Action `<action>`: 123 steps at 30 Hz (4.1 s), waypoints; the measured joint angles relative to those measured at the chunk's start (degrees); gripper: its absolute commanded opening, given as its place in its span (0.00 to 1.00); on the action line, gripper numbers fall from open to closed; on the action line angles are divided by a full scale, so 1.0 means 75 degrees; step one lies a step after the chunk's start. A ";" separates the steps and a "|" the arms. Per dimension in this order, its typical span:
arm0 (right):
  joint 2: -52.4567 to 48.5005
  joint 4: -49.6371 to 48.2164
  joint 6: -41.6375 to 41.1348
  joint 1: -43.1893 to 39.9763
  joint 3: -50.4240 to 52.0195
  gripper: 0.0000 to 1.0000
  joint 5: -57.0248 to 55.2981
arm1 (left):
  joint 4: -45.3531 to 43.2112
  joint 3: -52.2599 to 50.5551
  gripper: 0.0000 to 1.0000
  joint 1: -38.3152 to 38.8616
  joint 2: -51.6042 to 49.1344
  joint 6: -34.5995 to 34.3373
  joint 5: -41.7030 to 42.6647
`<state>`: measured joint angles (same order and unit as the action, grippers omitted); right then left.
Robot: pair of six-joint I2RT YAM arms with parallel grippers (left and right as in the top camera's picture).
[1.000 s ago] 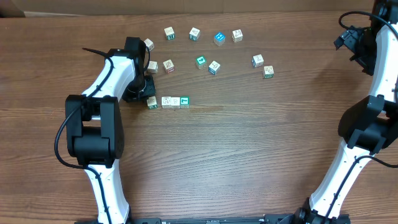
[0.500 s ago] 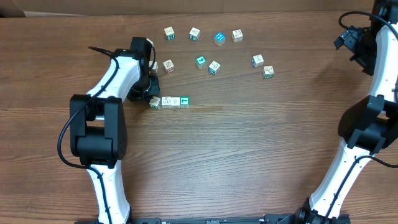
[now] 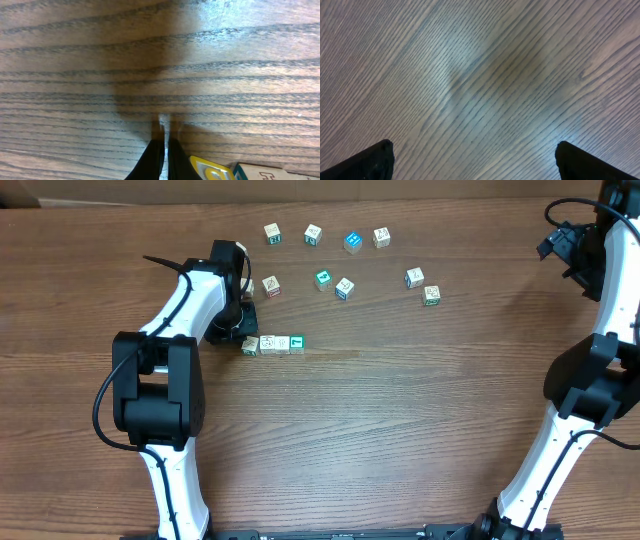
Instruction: Form a horizontal line
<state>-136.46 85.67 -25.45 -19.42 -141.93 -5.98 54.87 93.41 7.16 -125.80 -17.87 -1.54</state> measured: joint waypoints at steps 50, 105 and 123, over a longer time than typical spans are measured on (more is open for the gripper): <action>0.0000 0.0003 0.0003 0.0000 0.0000 1.00 -0.0003 | 0.0265 0.0000 0.04 0.0035 0.0000 -0.0294 0.0198; 0.0000 0.0003 0.0003 0.0000 0.0000 1.00 0.0000 | 0.1405 -0.0251 0.04 0.0099 0.0015 -0.0350 0.1163; 0.0000 0.0003 0.0000 0.0000 0.0000 1.00 0.0000 | 0.1725 -0.0259 0.04 0.0236 0.0015 -0.0498 0.0673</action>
<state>-136.46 85.69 -25.45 -19.42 -141.93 -5.98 67.81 91.46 8.93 -125.69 -21.61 3.51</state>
